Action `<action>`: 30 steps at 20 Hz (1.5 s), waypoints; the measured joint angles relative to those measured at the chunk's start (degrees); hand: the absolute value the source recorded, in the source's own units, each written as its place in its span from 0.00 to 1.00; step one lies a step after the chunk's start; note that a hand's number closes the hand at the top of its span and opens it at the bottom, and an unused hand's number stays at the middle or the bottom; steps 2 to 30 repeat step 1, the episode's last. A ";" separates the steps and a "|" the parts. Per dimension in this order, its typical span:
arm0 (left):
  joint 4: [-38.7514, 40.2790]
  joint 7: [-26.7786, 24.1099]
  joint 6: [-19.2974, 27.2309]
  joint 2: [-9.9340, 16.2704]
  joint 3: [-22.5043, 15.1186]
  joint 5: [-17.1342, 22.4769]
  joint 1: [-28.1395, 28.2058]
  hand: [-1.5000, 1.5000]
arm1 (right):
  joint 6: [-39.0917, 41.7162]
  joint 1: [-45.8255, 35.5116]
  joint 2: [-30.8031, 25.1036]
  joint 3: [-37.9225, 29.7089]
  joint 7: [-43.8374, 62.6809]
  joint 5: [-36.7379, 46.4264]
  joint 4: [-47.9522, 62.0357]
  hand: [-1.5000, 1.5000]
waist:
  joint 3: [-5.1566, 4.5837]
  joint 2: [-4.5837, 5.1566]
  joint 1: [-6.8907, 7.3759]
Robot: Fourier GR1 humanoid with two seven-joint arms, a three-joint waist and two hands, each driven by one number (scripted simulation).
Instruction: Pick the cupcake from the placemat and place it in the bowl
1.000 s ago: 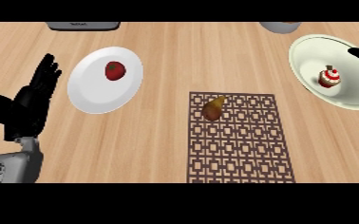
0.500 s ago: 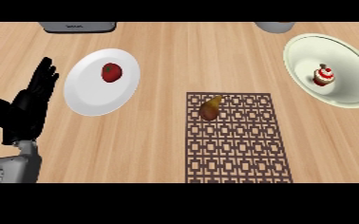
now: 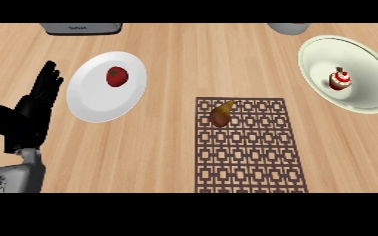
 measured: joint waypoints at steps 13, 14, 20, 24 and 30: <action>0.40 -0.35 0.28 -0.46 -0.21 -0.41 0.00 0.50 | 1.15 1.19 0.02 -0.44 -0.47 -1.14 -0.56 0.00 | 0.00 0.04 0.12; 0.40 -0.35 0.28 -0.46 -0.21 -0.41 0.00 0.50 | 1.15 1.19 0.02 -0.44 -0.47 -1.14 -0.56 0.00 | 0.00 0.04 0.12; 0.40 -0.35 0.28 -0.46 -0.21 -0.41 0.00 0.50 | 1.15 1.19 0.02 -0.44 -0.47 -1.14 -0.56 0.00 | 0.00 0.04 0.12; 0.40 -0.35 0.28 -0.46 -0.21 -0.41 0.00 0.50 | 1.15 1.19 0.02 -0.44 -0.47 -1.14 -0.56 0.00 | 0.00 0.04 0.12; 0.40 -0.35 0.28 -0.46 -0.21 -0.41 0.00 0.50 | 1.15 1.19 0.02 -0.44 -0.47 -1.14 -0.56 0.00 | 0.00 0.04 0.12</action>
